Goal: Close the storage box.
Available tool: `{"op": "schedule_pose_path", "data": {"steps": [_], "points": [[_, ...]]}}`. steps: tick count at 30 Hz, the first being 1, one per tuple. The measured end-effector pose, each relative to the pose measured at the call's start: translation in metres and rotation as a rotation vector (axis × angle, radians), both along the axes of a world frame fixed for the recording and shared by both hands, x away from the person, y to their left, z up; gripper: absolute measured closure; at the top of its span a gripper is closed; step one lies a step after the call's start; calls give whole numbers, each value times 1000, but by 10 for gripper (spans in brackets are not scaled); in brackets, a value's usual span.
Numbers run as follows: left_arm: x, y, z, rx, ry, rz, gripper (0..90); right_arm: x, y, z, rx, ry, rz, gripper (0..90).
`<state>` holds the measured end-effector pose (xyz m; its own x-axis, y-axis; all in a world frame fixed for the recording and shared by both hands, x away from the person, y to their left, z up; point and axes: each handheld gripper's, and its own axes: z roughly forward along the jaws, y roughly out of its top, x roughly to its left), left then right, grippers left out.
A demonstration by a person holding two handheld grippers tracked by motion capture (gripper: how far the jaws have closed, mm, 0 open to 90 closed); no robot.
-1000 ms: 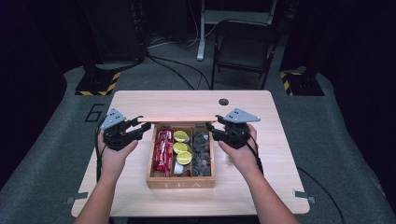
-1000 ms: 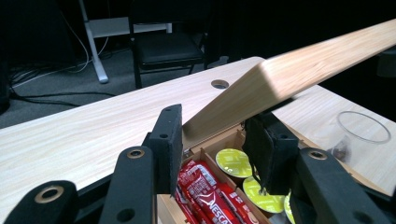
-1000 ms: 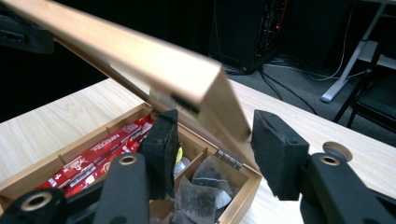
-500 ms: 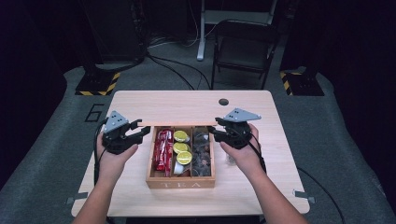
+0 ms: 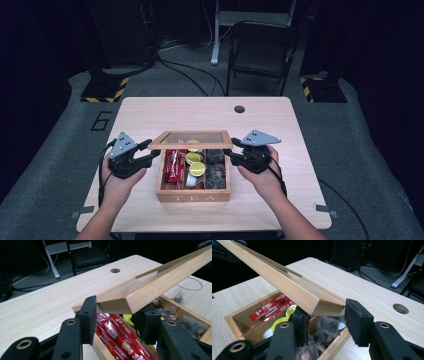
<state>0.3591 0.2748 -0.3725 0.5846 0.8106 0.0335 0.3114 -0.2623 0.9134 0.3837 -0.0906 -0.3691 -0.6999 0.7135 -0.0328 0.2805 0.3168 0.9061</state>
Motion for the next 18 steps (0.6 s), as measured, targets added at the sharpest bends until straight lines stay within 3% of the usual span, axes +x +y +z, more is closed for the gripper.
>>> {"op": "schedule_pose_path", "data": {"steps": [9, 11, 18], "points": [[-12, 3, -13, -14, 7, -14, 553, -13, -1, -12, -4, -25, 0, 551], [-15, 4, -16, -13, 9, -21, 552, -16, -1, -15, -24, -34, 6, 550], [-25, 3, -28, 2, 8, -26, 546, -27, -2, -28, -22, -24, 10, 530]]}}
